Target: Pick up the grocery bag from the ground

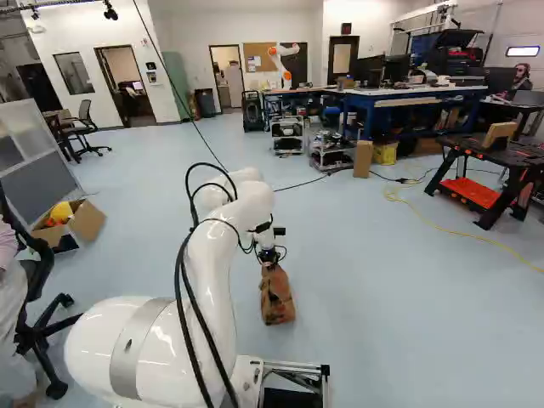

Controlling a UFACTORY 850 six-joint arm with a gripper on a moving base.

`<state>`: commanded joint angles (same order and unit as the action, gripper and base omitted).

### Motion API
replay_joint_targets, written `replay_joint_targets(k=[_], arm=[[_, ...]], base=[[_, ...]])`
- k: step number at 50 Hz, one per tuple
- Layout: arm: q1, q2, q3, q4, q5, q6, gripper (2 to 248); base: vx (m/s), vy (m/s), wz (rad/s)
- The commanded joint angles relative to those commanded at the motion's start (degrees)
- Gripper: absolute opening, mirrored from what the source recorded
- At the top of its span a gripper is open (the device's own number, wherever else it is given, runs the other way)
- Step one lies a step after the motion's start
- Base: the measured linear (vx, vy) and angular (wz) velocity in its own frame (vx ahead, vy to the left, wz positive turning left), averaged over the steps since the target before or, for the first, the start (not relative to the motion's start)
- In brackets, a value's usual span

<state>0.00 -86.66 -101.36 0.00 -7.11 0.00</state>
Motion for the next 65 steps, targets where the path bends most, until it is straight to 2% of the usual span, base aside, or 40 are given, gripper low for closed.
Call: replay_joint_targets(k=[19,65], arm=[[0.0,10.38,13.72,0.0,8.65,0.0,24],[0.14,37.46,46.43,2.91,41.93,0.0,24]], base=[[0.0,0.0,0.0],[0.0,0.0,0.0]])
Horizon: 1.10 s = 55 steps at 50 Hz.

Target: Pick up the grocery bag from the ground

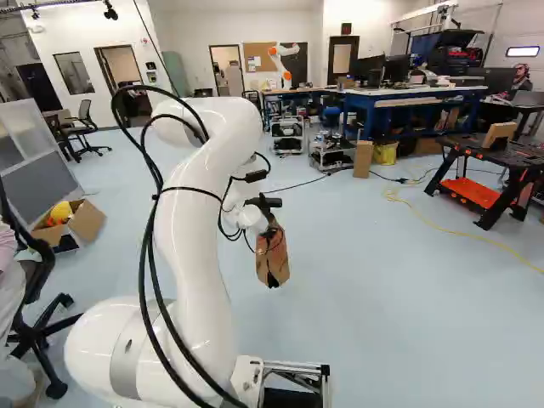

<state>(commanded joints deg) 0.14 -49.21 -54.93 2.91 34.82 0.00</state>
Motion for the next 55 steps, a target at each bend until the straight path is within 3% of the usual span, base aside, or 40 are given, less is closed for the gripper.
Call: replay_joint_targets(k=[55], arm=[[2.36,37.32,34.16,3.86,40.77,0.0,24]], base=[[0.0,0.0,0.0]])
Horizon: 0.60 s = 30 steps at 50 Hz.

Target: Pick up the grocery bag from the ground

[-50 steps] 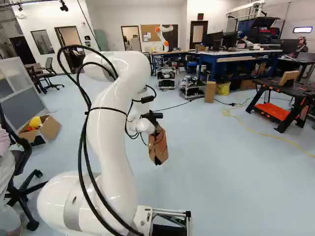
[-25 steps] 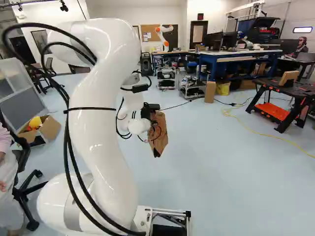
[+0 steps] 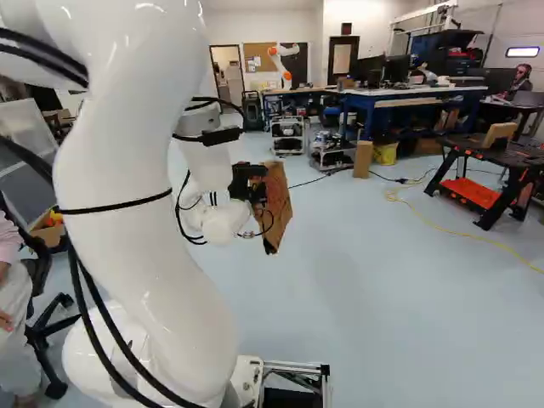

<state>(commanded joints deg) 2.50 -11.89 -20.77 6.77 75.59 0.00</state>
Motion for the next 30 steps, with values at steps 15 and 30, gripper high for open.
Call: replay_joint_targets(k=[15,30], arm=[[0.81,5.96,5.52,0.17,4.29,0.0,24],[0.87,6.34,5.87,0.17,4.4,0.0,24]], base=[[0.0,0.0,0.0],[0.0,0.0,0.0]])
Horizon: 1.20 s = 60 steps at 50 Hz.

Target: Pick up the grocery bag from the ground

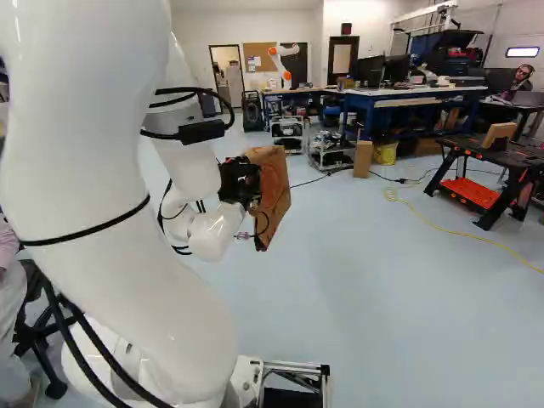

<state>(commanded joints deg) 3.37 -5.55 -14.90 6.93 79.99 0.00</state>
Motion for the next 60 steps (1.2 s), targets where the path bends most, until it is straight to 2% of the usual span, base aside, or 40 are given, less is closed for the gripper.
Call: replay_joint_targets(k=[30,60], arm=[[-0.41,2.6,1.19,-0.84,-3.61,0.0,24],[-1.46,9.33,4.29,-3.0,-12.98,0.0,24]], base=[[0.0,0.0,0.0],[0.0,0.0,0.0]])
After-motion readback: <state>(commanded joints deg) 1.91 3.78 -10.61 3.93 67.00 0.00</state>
